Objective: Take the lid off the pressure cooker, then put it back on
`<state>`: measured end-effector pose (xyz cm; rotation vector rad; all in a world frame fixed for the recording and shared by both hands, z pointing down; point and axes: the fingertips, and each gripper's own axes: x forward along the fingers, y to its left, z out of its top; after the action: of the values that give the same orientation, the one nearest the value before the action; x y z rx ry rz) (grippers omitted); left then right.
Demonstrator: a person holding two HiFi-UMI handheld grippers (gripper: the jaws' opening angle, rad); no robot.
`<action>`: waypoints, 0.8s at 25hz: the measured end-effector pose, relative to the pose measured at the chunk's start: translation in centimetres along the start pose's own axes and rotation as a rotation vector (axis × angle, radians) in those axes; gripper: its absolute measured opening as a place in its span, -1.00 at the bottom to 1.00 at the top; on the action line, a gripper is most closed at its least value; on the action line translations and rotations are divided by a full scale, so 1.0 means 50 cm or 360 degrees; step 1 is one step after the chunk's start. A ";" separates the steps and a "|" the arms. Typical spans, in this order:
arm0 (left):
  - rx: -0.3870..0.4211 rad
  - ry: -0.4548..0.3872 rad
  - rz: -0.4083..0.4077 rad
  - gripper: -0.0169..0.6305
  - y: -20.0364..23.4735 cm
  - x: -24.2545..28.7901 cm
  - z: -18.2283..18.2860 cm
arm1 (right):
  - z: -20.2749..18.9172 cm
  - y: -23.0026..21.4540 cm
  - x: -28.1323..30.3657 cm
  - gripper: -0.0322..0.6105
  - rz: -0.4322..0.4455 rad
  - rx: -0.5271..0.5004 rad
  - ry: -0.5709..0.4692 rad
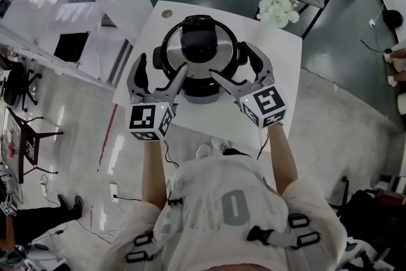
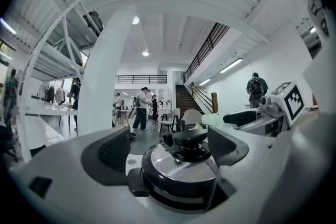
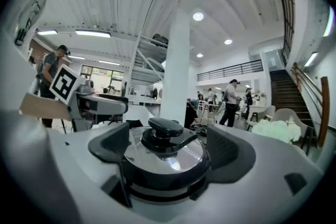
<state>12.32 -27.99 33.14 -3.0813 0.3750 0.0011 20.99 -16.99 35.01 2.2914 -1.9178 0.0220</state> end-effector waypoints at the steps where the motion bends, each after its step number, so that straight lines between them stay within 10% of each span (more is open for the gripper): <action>1: 0.0027 0.0017 0.0002 0.44 0.006 0.007 0.002 | 0.002 0.002 0.013 0.56 0.0063 -0.0008 0.0006; 7: 0.0128 0.0171 -0.0030 0.44 0.015 0.056 -0.017 | -0.002 -0.001 0.083 0.56 0.0371 -0.0025 0.0077; 20: 0.0165 0.0438 -0.0755 0.29 -0.046 0.137 -0.066 | -0.032 0.000 0.149 0.41 0.0715 -0.0118 0.0222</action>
<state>19.49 -27.50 36.48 -2.9845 -0.3461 -0.4407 22.47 -24.05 37.42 1.7204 -2.2673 0.1536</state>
